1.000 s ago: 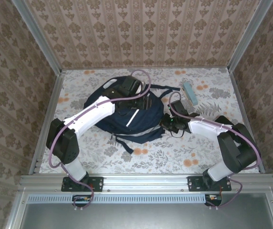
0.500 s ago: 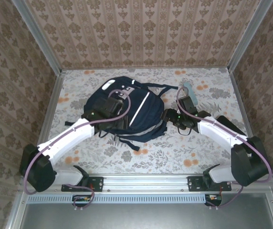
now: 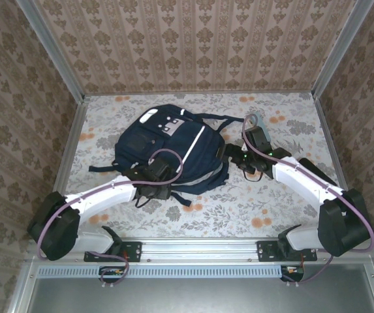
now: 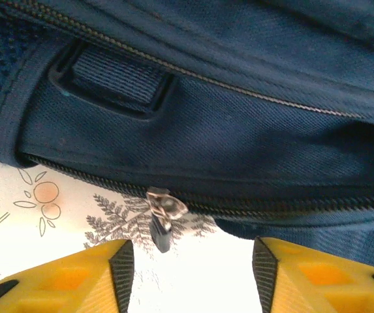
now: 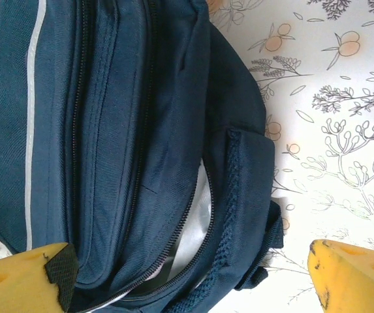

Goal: Pack the student bag

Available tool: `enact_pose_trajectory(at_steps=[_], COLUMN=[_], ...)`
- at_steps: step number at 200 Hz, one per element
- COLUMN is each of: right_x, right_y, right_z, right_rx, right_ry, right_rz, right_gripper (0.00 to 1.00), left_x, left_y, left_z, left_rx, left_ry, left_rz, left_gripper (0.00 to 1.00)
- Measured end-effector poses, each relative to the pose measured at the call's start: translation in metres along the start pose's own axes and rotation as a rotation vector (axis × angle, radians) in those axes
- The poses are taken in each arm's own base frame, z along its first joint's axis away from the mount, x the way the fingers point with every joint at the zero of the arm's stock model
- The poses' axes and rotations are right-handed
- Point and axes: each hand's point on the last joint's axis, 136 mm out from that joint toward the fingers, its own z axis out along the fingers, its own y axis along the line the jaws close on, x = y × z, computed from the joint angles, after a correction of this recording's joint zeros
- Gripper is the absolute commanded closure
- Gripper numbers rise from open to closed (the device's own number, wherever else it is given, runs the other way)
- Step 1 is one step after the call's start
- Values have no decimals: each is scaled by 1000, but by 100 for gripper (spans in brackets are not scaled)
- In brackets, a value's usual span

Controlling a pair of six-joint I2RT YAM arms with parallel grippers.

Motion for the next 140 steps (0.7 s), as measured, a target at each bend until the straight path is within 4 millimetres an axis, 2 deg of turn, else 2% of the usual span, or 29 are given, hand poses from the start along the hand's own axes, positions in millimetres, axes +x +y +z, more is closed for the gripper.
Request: enact_pose_trajectory(at_steps=[46, 84, 111, 140], right_x=[8, 13, 25, 40], right_y=[4, 13, 18, 16], right_z=[6, 7, 20, 33], right_rx=[-7, -23, -22, -6], right_ry=[35, 47, 99, 156], right_rz=[-6, -26, -37, -28], right_gripper=[9, 9, 10, 11], left_x=[-7, -7, -6, -5], left_y=[4, 9, 11, 11], left_z=[6, 9, 12, 18], left_rx=[-5, -25, -32, -35], left_ry=[-36, -50, -59, -53], left_rz=[-5, 2, 2, 1], left_gripper=[69, 73, 75, 72])
